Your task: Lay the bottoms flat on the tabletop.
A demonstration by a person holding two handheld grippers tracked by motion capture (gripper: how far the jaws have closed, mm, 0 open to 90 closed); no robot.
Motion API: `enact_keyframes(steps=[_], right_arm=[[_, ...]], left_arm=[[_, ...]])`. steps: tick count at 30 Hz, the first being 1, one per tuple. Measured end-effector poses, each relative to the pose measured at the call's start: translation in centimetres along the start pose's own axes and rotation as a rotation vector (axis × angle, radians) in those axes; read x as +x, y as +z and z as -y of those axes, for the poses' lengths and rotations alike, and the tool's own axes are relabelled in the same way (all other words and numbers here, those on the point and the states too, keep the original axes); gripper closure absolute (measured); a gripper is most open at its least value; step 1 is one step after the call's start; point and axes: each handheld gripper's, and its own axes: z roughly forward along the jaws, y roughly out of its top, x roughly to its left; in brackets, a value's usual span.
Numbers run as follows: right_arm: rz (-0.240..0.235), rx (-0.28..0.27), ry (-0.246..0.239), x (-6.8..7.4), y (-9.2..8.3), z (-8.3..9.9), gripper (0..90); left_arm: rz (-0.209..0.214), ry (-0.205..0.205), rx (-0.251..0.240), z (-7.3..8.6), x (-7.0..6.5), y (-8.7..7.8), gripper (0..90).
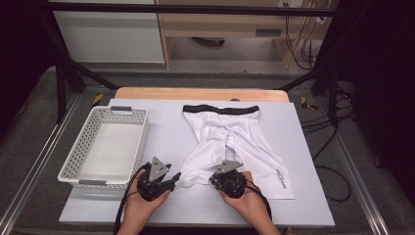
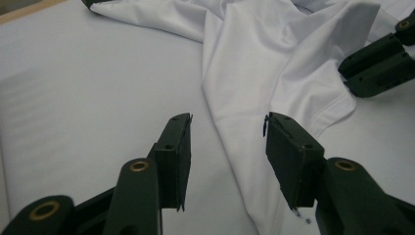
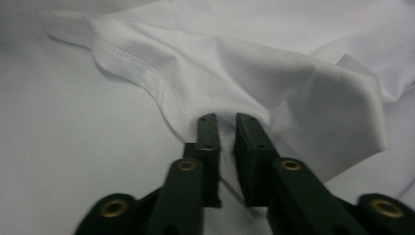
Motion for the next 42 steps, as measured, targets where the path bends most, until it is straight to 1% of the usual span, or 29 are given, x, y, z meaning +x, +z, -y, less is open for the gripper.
enact_keyframes(steps=[1, 3, 4, 6, 7, 9, 11, 14, 18, 22, 23, 24, 26, 28, 29, 31, 32, 34, 35, 36, 37, 38, 40, 41, 42], right_arm=[[0.001, 0.002, 0.003, 0.0, 0.0, 0.0, 87.6], [0.005, 0.021, 0.026, 0.2, -0.1, -0.3, 88.5], [-0.005, 0.023, 0.027, 0.5, -0.2, -0.4, 88.6], [-0.038, 0.023, 0.013, 1.2, -0.5, -0.5, 88.6], [-0.056, 0.032, 0.0, 1.7, -0.8, -0.4, 88.6], [-0.083, 0.042, -0.023, 2.5, -1.4, -0.2, 88.6], [-0.117, 0.036, -0.036, 3.3, -2.4, 0.2, 88.6], [-0.153, 0.027, -0.038, 4.1, -3.7, 1.2, 88.6], [-0.174, 0.011, -0.04, 4.5, -4.6, 1.9, 88.3], [-0.179, 0.02, -0.046, 4.4, -4.4, 2.0, 87.6], [-0.182, 0.026, -0.048, 4.4, -4.3, 2.1, 86.1], [-0.182, 0.027, -0.046, 4.4, -4.3, 2.1, 82.2], [-0.167, 0.01, -0.04, 4.2, -4.3, 2.1, 74.2], [-0.15, -0.006, -0.028, 3.8, -4.5, 2.1, 69.2], [-0.136, -0.012, -0.011, 3.5, -4.7, 2.1, 68.2], [-0.115, -0.03, 0.013, 2.8, -5.1, 2.2, 66.1], [-0.097, -0.045, 0.029, 2.3, -5.4, 2.3, 64.3], [-0.062, -0.06, 0.055, 1.5, -5.8, 2.5, 63.5], [-0.044, -0.067, 0.066, 1.0, -6.1, 2.6, 63.3], [-0.02, -0.074, 0.086, 0.3, -6.3, 2.9, 63.0], [-0.007, -0.077, 0.099, -0.1, -6.5, 3.0, 63.0], [0.015, -0.082, 0.118, -0.8, -6.8, 3.3, 63.0], [0.051, -0.086, 0.148, -1.8, -7.2, 3.7, 62.9], [0.068, -0.095, 0.172, -2.3, -7.5, 3.9, 63.0], [0.083, -0.106, 0.188, -2.8, -7.8, 4.1, 63.1]], left_arm=[[0.004, -0.004, -0.001, 0.0, 0.0, 0.0, 52.4], [0.004, -0.008, 0.004, 0.0, 0.0, 0.0, 52.3], [0.007, -0.009, 0.006, 0.0, 0.0, 0.1, 52.3], [0.006, -0.01, 0.015, 0.0, 0.0, 0.0, 52.2], [0.009, -0.011, 0.022, 0.0, 0.0, 0.0, 52.4], [0.01, -0.011, 0.033, 0.0, 0.0, -0.1, 52.3], [0.014, -0.018, 0.035, 0.0, 0.1, 0.0, 52.2], [0.017, -0.017, 0.056, 0.1, 0.1, 0.2, 51.5], [0.025, -0.021, 0.101, 0.4, 0.0, 0.7, 49.7], [0.023, -0.014, 0.142, 0.7, -0.1, 1.3, 49.1], [0.022, -0.016, 0.154, 0.9, 0.0, 1.5, 48.8], [0.022, -0.022, 0.165, 1.0, 0.0, 1.7, 48.6], [0.03, -0.028, 0.173, 1.1, 0.0, 2.0, 48.6], [0.032, -0.029, 0.171, 1.1, -0.1, 2.2, 48.7], [0.034, -0.029, 0.172, 1.1, -0.1, 2.2, 48.7], [0.051, -0.053, 0.166, 1.2, 0.1, 2.3, 49.0], [0.056, -0.055, 0.163, 1.2, 0.1, 2.2, 51.2], [0.071, -0.046, 0.162, 1.2, 0.0, 2.2, 55.1], [0.089, -0.036, 0.16, 1.2, -0.3, 2.1, 60.2], [0.1, -0.03, 0.16, 1.2, -0.5, 2.1, 66.1], [0.11, -0.012, 0.159, 1.1, -0.9, 2.1, 69.4], [0.107, 0.01, 0.159, 1.1, -1.2, 2.0, 72.2], [0.108, 0.072, 0.168, 0.9, -2.0, 1.9, 79.8], [0.121, 0.082, 0.172, 0.8, -2.2, 1.9, 82.5], [0.125, 0.085, 0.175, 0.8, -2.4, 1.8, 85.5]])
